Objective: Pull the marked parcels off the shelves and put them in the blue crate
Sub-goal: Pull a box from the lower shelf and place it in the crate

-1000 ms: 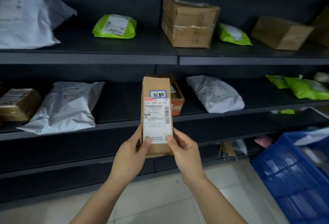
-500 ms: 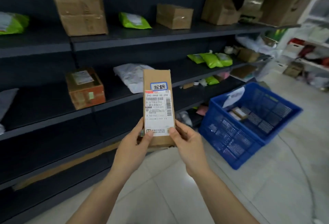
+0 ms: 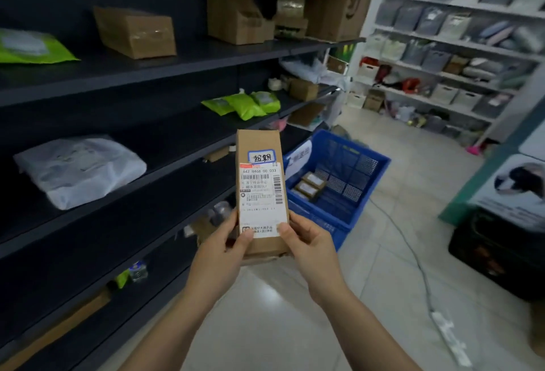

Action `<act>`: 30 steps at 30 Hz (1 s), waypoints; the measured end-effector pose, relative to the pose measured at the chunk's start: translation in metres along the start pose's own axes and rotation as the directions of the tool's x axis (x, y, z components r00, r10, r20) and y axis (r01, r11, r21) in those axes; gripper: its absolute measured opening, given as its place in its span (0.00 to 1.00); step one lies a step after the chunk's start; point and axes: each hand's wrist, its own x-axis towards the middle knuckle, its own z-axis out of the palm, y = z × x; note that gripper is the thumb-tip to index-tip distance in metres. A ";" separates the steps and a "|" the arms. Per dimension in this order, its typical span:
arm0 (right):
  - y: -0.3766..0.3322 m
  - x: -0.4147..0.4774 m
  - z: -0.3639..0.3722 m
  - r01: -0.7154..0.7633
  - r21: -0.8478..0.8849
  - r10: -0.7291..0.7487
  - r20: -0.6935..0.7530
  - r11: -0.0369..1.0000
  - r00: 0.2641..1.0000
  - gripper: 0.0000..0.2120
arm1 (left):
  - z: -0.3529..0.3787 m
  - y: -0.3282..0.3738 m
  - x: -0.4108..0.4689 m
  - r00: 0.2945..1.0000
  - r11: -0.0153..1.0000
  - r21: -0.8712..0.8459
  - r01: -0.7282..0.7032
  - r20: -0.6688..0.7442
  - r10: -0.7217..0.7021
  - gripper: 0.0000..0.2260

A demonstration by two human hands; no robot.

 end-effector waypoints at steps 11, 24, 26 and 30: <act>0.004 0.141 -0.110 -0.034 0.036 0.039 -0.135 0.999 0.990 0.12 | 0.122 0.044 0.151 0.987 0.999 -0.037 -0.008 0.160 0.014 0.22; 0.042 0.305 -0.283 -0.077 0.035 0.080 -0.099 0.996 0.992 0.12 | 0.307 0.076 0.293 0.984 0.997 -0.061 0.046 0.173 -0.035 0.20; 0.044 0.329 -0.314 -0.093 0.027 0.095 -0.077 0.995 0.992 0.13 | 0.339 0.081 0.313 0.984 0.995 -0.069 0.075 0.165 -0.063 0.21; 0.051 0.379 -0.369 -0.130 0.000 0.130 -0.056 0.992 0.990 0.13 | 0.397 0.095 0.348 0.982 0.988 -0.109 0.107 0.165 -0.089 0.18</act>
